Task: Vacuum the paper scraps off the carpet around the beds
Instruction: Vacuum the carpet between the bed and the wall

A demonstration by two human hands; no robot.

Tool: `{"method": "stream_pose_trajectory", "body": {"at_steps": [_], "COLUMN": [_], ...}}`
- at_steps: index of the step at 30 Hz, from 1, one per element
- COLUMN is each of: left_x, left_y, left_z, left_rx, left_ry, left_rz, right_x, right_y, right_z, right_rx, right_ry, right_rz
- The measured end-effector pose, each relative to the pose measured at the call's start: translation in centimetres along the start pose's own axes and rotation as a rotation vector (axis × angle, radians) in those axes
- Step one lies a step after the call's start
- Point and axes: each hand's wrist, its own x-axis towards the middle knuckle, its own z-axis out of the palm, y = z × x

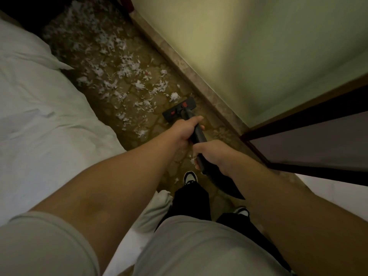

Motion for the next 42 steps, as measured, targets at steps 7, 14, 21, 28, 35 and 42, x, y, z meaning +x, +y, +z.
{"method": "stream_pose_trajectory", "body": {"at_steps": [7,14,21,28,35,42], "left_x": [-1.4,-5.0,-8.3,-12.7,-14.8,-15.3], "left_y": [-2.2,-10.3,-22.0,-30.1,-33.4,-34.4], "left_z": [2.0,8.4,19.0,27.5,29.8,27.2], "left_rx": [0.008,0.047,0.066,-0.066,-0.094,-0.173], "left_ry": [-0.007,-0.049,-0.022,-0.037,-0.04,-0.045], "left_rz": [-0.024,-0.076,-0.082,-0.143,-0.159,-0.147], "right_x": [-1.4,-4.8,-10.1,-15.6,-17.8,-17.3], "right_y": [2.6,12.4,24.6,33.5,36.8,36.9], "right_z": [-1.4,-5.9,-14.0,-20.7,-22.3,-20.0], "right_rx": [0.021,0.014,-0.059,-0.101,-0.122,-0.185], "right_ry": [-0.004,0.019,-0.002,0.015,-0.002,0.001], "right_rz": [0.024,0.04,0.075,0.068,0.071,0.057]}}
